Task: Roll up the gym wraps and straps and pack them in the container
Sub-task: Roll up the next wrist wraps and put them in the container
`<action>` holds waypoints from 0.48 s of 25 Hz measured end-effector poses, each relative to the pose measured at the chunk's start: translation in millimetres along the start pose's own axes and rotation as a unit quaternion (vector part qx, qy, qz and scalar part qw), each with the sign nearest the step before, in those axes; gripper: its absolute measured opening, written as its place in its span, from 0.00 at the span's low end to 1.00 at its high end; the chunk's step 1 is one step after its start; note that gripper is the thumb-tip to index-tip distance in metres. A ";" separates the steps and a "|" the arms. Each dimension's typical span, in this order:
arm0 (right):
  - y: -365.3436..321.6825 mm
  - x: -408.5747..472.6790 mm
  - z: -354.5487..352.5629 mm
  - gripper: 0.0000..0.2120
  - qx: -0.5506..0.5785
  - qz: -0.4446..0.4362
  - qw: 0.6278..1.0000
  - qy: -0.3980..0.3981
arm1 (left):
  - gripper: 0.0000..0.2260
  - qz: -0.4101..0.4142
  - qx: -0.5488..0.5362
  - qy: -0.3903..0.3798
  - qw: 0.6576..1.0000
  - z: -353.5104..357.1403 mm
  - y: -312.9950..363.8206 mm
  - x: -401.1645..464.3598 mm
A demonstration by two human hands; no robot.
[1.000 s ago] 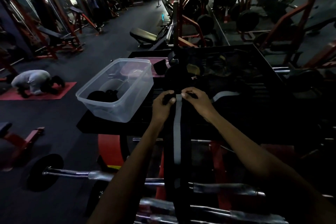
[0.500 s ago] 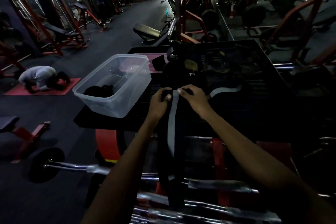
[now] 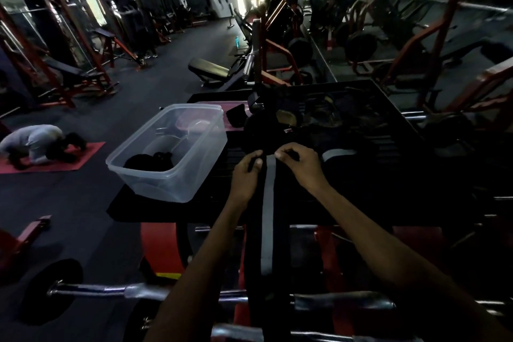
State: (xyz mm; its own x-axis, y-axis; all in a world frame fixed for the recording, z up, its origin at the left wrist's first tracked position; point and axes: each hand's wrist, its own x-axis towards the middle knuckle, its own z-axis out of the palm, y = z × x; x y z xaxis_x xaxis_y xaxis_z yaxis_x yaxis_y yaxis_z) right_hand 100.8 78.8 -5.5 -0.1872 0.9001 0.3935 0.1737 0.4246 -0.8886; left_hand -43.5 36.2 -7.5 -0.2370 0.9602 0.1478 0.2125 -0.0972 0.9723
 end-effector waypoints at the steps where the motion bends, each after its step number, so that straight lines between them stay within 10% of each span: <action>1: -0.2 -0.5 -0.1 0.02 -0.005 -0.022 1.000 0.009 | 0.13 -0.026 -0.003 -0.013 1.000 0.5 -0.2 -0.4; 12: 3.1 -5.8 1.0 0.16 -0.081 0.069 0.993 -0.045 | 0.19 0.015 0.076 -0.078 0.994 -0.4 -6.5 4.0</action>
State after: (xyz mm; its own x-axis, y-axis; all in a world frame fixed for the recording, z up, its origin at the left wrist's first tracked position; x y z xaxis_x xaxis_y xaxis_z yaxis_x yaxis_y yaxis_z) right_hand 101.4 74.8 -10.8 -0.2348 0.9416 0.2415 0.3560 0.3145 -0.8800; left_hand -46.3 40.6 -13.2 -0.0821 0.9875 0.1342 0.3615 -0.0960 0.9274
